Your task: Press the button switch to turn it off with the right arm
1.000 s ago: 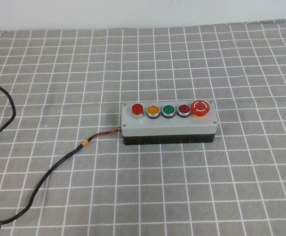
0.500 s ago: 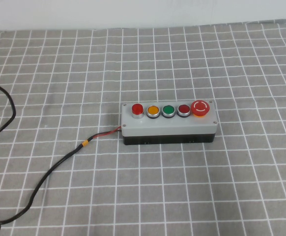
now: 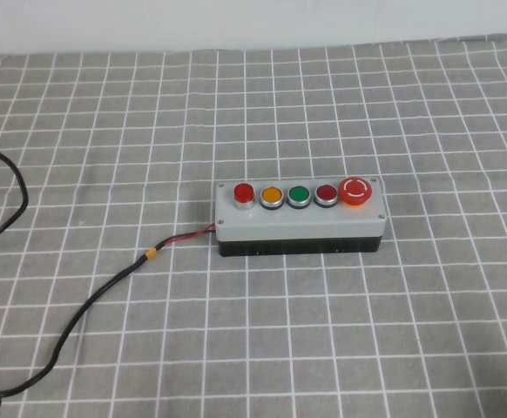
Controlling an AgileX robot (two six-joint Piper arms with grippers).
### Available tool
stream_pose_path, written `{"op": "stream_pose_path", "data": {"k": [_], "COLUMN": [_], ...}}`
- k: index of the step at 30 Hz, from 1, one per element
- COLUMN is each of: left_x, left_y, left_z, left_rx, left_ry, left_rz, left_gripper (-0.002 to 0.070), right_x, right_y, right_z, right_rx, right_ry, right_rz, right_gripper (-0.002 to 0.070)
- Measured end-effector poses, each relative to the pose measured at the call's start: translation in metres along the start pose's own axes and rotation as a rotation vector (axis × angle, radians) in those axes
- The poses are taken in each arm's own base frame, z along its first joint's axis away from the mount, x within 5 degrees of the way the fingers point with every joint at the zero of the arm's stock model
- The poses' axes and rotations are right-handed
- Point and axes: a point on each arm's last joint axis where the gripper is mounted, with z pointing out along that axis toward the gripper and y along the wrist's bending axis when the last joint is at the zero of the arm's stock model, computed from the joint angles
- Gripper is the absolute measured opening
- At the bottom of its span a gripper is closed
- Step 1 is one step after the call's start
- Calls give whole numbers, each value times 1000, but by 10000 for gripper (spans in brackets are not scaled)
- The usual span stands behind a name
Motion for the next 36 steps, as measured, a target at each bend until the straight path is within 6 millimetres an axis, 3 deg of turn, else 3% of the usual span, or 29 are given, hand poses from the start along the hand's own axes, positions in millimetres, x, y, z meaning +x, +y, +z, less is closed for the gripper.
{"op": "stream_pose_path", "data": {"k": [11, 36], "left_x": [0, 0], "left_y": [0, 0], "left_z": [0, 0], "left_rx": [0, 0], "left_ry": [0, 0], "left_rz": [0, 0], "left_gripper": [-3, -3], "right_x": [20, 21], "right_y": [3, 3], "right_z": [1, 1], "right_rx": [-19, -21], "right_ry": [152, 165], "right_rz": [141, 153], "right_gripper": [-16, -16]}}
